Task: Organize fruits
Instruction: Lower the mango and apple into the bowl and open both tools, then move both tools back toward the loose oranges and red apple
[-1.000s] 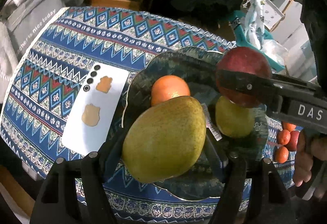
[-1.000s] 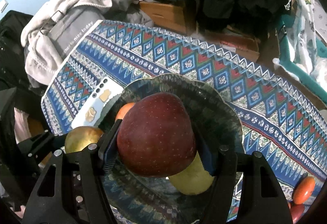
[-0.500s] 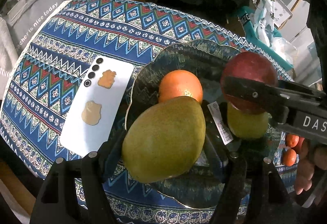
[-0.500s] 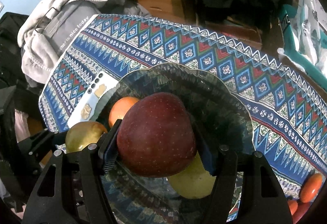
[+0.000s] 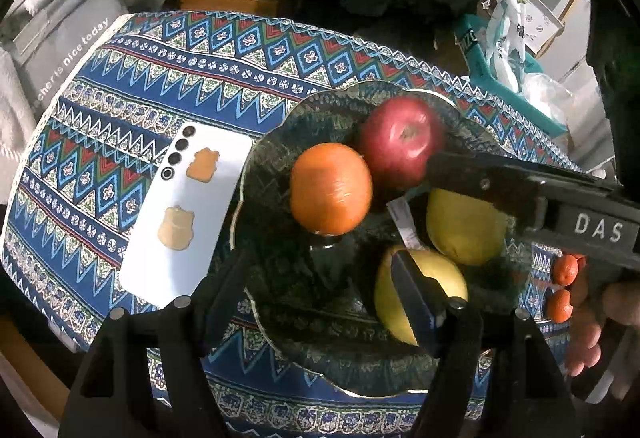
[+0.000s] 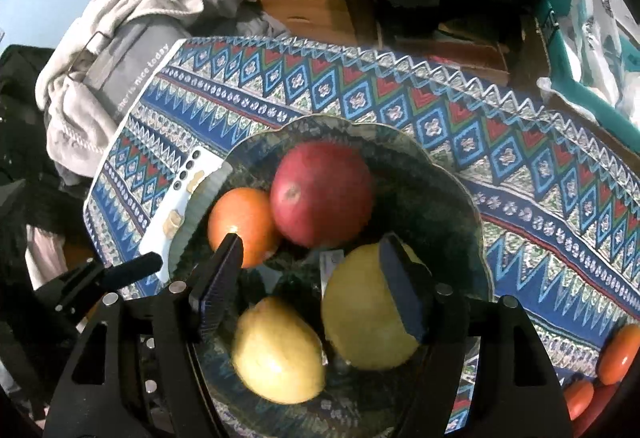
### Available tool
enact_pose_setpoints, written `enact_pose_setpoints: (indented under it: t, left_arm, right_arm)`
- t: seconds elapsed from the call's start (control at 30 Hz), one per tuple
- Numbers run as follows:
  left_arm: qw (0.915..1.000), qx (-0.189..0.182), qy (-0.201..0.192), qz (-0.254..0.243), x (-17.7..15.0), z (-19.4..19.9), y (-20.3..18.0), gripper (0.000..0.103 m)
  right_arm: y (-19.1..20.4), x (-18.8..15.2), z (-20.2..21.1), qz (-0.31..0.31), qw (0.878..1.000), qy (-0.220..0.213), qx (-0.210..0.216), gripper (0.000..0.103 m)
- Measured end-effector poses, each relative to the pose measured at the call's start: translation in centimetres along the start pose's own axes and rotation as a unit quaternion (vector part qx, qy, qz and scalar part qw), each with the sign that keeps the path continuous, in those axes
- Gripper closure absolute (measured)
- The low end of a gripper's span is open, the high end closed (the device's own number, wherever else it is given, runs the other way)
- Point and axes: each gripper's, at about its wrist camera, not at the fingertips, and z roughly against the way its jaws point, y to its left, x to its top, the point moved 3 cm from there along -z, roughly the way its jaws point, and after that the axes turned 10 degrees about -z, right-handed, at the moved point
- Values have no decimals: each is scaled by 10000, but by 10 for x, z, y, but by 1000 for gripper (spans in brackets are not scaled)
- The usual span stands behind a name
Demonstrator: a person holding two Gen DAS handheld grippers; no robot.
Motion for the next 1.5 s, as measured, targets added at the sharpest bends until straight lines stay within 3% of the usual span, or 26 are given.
enact_pose_setpoints:
  t: [0.3, 0.7, 1.5]
  left_arm:
    - [9998, -54, -199, -30, 5, 17, -6, 28]
    - [9984, -201, -519, -135, 13, 50, -26, 28]
    - [9848, -660, -906, -1325, 21, 98, -141, 27]
  right_arm:
    - [0, 3, 35, -25, 9994, -348, 47, 31]
    - [-4, -9, 92, 203, 9965, -768, -262, 31]
    - [-81, -62, 207, -10, 9869, -1403, -796, 25]
